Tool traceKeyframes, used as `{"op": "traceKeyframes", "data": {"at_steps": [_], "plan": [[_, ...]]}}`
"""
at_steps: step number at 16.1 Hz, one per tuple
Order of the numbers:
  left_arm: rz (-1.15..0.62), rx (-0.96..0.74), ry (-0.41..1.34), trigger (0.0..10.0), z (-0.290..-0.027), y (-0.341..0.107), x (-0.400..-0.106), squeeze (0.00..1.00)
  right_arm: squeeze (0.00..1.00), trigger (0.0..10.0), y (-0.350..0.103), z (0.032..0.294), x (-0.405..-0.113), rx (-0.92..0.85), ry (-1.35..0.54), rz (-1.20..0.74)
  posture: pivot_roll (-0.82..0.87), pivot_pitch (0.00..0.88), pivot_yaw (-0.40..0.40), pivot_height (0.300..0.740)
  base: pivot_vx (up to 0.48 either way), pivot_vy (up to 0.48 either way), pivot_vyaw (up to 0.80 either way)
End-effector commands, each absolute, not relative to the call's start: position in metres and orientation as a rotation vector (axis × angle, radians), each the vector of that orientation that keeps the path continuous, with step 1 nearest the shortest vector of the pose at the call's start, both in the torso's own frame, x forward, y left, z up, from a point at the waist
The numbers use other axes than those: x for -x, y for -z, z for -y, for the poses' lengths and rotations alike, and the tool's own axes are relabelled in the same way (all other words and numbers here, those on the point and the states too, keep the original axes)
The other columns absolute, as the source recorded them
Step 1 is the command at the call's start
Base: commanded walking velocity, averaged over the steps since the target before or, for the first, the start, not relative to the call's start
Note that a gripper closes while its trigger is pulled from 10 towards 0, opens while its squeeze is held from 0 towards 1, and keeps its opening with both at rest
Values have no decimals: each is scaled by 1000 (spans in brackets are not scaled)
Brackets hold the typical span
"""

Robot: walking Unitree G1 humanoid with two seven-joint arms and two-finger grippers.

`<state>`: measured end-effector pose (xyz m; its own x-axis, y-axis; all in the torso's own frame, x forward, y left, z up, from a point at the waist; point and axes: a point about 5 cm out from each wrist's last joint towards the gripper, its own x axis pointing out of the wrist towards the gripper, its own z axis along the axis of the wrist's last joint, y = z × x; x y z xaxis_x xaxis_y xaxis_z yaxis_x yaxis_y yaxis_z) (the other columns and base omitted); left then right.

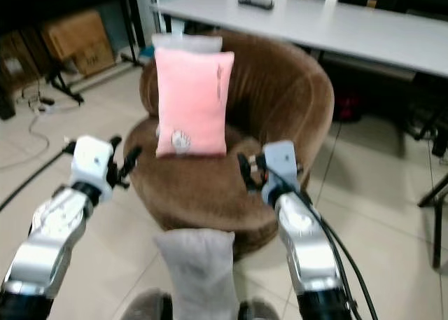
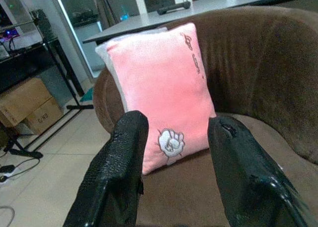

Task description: Move the pillow to the sofa from floor

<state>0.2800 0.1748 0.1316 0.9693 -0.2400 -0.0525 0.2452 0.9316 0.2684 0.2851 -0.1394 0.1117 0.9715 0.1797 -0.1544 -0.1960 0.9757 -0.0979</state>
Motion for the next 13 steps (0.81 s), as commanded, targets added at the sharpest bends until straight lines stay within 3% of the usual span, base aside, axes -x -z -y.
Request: {"op": "traceKeyframes", "data": {"at_steps": [1,5,11,13], "plan": [[-14,-292,254,10000,-173,-132,-280,0,0,10000,-113,139,-285,108,-194,-149,35,0,11,620,0,0,0],[-32,-291,212,10000,-176,-130,-280,0,0,10000,-114,138,-284,112,-197,-142,35,0,11,585,0,0,0],[-21,-244,207,10000,-175,-130,-281,0,0,10000,-114,138,-285,120,-194,-142,36,0,8,585,0,0,0],[-20,-227,197,10000,-176,-130,-280,0,0,10000,-114,138,-285,123,-195,-144,36,0,2,585,291,0,0]]}}
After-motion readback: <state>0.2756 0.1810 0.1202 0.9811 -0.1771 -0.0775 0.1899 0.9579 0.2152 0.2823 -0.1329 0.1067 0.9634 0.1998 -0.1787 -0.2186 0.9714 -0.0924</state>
